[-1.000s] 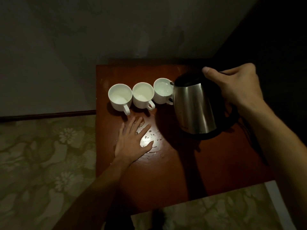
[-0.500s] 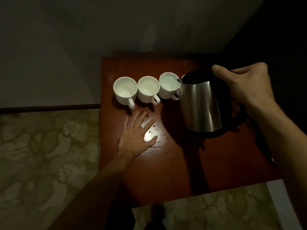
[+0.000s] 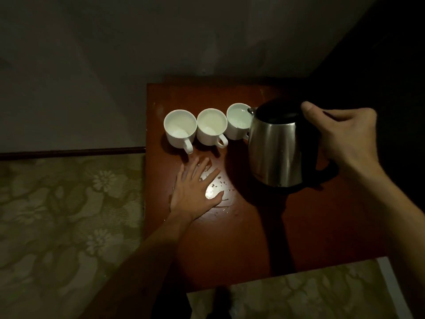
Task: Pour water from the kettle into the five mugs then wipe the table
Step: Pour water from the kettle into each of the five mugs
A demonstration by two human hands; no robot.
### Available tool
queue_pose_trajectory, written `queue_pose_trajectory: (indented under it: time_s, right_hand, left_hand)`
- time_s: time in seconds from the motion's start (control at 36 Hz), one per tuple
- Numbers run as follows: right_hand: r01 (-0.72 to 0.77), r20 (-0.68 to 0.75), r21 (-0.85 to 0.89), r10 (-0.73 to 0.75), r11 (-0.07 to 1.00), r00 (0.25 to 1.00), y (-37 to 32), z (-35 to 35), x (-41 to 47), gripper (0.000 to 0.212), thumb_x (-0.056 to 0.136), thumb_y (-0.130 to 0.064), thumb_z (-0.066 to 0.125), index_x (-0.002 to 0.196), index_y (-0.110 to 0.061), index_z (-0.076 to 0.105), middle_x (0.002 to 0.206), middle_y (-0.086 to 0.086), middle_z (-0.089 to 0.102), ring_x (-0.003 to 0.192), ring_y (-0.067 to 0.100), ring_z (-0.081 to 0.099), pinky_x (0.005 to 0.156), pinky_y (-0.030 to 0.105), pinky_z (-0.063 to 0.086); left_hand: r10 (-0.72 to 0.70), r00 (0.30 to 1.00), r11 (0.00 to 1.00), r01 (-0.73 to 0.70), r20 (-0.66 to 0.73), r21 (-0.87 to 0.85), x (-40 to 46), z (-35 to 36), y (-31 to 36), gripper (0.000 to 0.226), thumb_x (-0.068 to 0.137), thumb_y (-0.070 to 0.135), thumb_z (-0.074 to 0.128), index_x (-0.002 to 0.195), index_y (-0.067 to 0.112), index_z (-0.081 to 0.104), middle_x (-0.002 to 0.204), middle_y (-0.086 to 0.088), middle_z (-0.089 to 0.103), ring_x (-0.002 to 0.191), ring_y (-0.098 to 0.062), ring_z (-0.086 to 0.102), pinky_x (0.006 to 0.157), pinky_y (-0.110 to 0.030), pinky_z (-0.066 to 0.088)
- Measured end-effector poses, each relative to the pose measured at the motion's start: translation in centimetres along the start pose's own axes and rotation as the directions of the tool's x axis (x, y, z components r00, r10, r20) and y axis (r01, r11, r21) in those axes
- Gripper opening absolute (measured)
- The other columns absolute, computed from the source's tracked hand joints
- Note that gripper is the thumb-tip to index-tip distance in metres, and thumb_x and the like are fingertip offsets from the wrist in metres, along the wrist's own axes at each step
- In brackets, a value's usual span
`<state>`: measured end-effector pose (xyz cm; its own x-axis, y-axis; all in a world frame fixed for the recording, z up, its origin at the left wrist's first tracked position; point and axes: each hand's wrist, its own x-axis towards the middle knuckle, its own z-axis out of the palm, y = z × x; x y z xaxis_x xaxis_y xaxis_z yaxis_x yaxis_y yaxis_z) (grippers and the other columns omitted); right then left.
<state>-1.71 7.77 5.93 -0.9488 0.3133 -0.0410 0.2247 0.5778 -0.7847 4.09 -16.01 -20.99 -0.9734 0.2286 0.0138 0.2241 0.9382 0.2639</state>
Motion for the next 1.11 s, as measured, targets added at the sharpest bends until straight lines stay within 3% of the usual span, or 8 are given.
queue_pose_trajectory:
  time_s: [0.11, 0.25, 0.44, 0.56, 0.64, 0.75, 1.0, 1.11]
  right_hand:
    - [0.013, -0.033, 0.037, -0.012, 0.999, 0.999, 0.5, 0.5, -0.6, 0.013, 0.096, -0.050, 0.077, 0.100, -0.038, 0.076, 0.096, -0.016, 0.076, 0.089, -0.003, 0.076, 0.076, 0.018, 0.058]
    - [0.044, 0.000, 0.059, -0.044, 0.997, 0.999, 0.1, 0.9, -1.6, 0.009, 0.097, -0.045, 0.077, 0.092, -0.039, 0.074, 0.089, -0.014, 0.077, 0.080, -0.005, 0.076, 0.063, 0.010, 0.055]
    - [0.043, -0.017, 0.058, -0.043, 0.997, 0.999, 0.8, 1.8, -2.9, 0.030, 0.096, -0.048, 0.079, 0.109, -0.021, 0.083, 0.096, -0.007, 0.081, 0.090, 0.008, 0.080, 0.084, 0.034, 0.066]
    - [0.056, -0.020, 0.083, -0.055, 0.995, 0.998, 1.1, 2.0, -3.6, 0.018, 0.097, -0.046, 0.079, 0.101, -0.028, 0.081, 0.092, -0.009, 0.081, 0.085, 0.006, 0.080, 0.082, 0.033, 0.067]
    - [0.055, -0.045, 0.081, -0.051, 0.995, 0.998, 1.0, 2.1, -4.0, 0.027, 0.094, -0.051, 0.080, 0.105, -0.027, 0.083, 0.095, -0.008, 0.081, 0.088, 0.007, 0.080, 0.087, 0.040, 0.068]
    - [0.066, -0.024, 0.075, -0.065, 0.995, 0.998, 0.5, 2.2, -4.5, 0.014, 0.093, -0.053, 0.080, 0.088, -0.040, 0.077, 0.089, -0.013, 0.079, 0.086, 0.005, 0.080, 0.087, 0.042, 0.068]
    - [0.028, -0.012, 0.048, -0.027, 0.998, 1.000, -0.5, 2.9, -4.0, 0.021, 0.089, -0.059, 0.080, 0.085, -0.038, 0.076, 0.090, -0.011, 0.080, 0.086, 0.003, 0.079, 0.087, 0.042, 0.068]
    - [0.018, 0.003, 0.015, -0.018, 1.000, 1.000, -1.2, 3.4, -3.5, 0.021, 0.092, -0.054, 0.081, 0.082, -0.037, 0.072, 0.087, -0.013, 0.077, 0.081, 0.002, 0.078, 0.084, 0.037, 0.067]
  left_hand:
    - [0.009, 1.000, 1.000, -0.009, -0.010, 0.000, 0.0, 0.2, -0.1, 0.074, 0.092, 0.077, 0.035, 0.158, 0.045, 0.028, 0.172, 0.000, 0.015, 0.159, -0.023, 0.003, 0.126, -0.054, -0.001]
    - [0.012, 1.000, 1.000, -0.012, 0.000, -0.013, 0.0, 0.0, -0.2, 0.075, 0.092, 0.077, 0.036, 0.158, 0.043, 0.031, 0.172, 0.000, 0.015, 0.159, -0.023, 0.003, 0.126, -0.056, 0.002]
    - [0.038, 0.999, 0.995, -0.041, -0.038, -0.092, -0.1, -0.2, -0.4, 0.070, 0.090, 0.072, 0.046, 0.153, 0.040, 0.041, 0.170, 0.000, 0.022, 0.158, -0.023, 0.012, 0.124, -0.053, 0.000]
    - [0.057, 0.998, 0.980, -0.062, -0.033, -0.187, -0.4, -0.9, -0.4, 0.070, 0.090, 0.065, 0.052, 0.153, 0.039, 0.041, 0.168, 0.001, 0.027, 0.157, -0.019, 0.015, 0.125, -0.055, 0.001]
    - [0.058, 0.997, 0.987, -0.065, -0.056, -0.150, -1.7, -1.7, -0.8, 0.068, 0.091, 0.064, 0.050, 0.153, 0.037, 0.042, 0.166, 0.000, 0.032, 0.157, -0.020, 0.017, 0.125, -0.056, 0.004]
    - [0.019, 0.999, 0.993, -0.024, -0.046, -0.112, -3.8, -2.6, -2.6, 0.071, 0.087, 0.065, 0.044, 0.152, 0.037, 0.044, 0.164, -0.001, 0.035, 0.156, -0.023, 0.020, 0.125, -0.058, 0.006]
    - [-0.029, 0.995, 1.000, 0.028, 0.099, 0.009, -3.9, -2.0, -3.5, 0.079, 0.089, 0.078, 0.017, 0.161, 0.048, 0.013, 0.173, 0.002, 0.001, 0.159, -0.021, -0.007, 0.125, -0.057, -0.002]
    - [-0.025, 0.996, 1.000, 0.024, 0.083, 0.020, -4.0, -1.8, -3.6, 0.077, 0.091, 0.079, 0.018, 0.161, 0.047, 0.009, 0.173, 0.002, -0.001, 0.159, -0.021, -0.007, 0.125, -0.057, -0.003]
